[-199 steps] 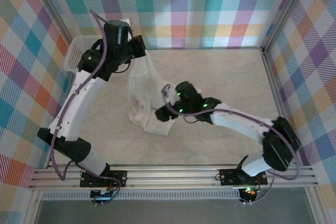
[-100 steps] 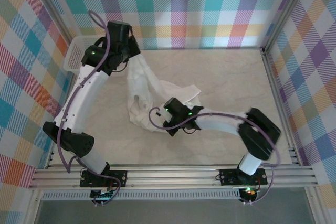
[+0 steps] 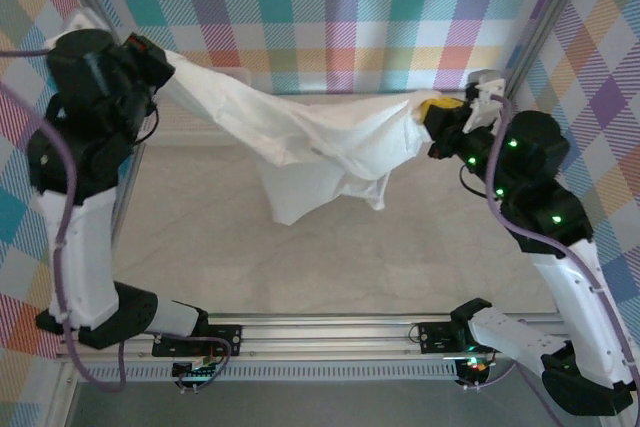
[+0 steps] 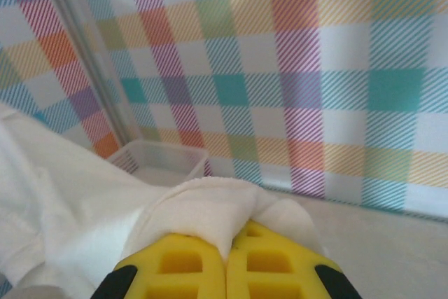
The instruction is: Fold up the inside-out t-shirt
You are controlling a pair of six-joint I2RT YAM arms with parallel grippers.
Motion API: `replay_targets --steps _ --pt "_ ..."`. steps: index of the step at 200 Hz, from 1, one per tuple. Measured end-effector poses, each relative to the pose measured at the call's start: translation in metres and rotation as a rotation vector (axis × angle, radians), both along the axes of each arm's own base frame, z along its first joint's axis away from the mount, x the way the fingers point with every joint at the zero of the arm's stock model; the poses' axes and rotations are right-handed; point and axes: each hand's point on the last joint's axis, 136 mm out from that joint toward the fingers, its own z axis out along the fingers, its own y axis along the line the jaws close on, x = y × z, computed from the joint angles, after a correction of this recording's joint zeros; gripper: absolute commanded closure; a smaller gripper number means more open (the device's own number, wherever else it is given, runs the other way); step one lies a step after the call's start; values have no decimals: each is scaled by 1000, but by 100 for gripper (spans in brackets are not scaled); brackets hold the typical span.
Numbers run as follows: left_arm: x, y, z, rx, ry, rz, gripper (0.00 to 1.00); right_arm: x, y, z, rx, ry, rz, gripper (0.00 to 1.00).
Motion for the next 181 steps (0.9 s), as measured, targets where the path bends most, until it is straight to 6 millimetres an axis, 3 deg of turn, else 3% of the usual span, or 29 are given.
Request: replay_targets --steps 40,74,95,116,137,158,162,172,181 --pt "-59 11 34 -115 -134 -32 100 -45 -49 55 70 -130 -134 100" --pt "-83 14 47 -179 -193 -63 100 -83 -84 91 138 -239 -218 100" --pt "-80 10 50 -205 -206 -76 100 -85 -94 102 153 -249 -268 100" --pt "-51 -1 38 -201 -157 -85 100 -56 -90 97 117 -193 -324 100" --pt "10 -21 -3 -173 -34 -88 100 7 -76 61 12 -71 -392 100" --pt "82 -45 -72 -138 138 -82 100 90 -80 -22 -83 161 -444 100" --pt "98 -50 -89 -130 177 -81 96 106 -83 -42 -93 216 -450 100" --pt "131 -60 -139 -104 285 -71 69 146 -91 -97 -110 359 -453 99" --pt "158 -67 -188 -81 385 -59 46 175 -97 -148 -117 486 -442 75"
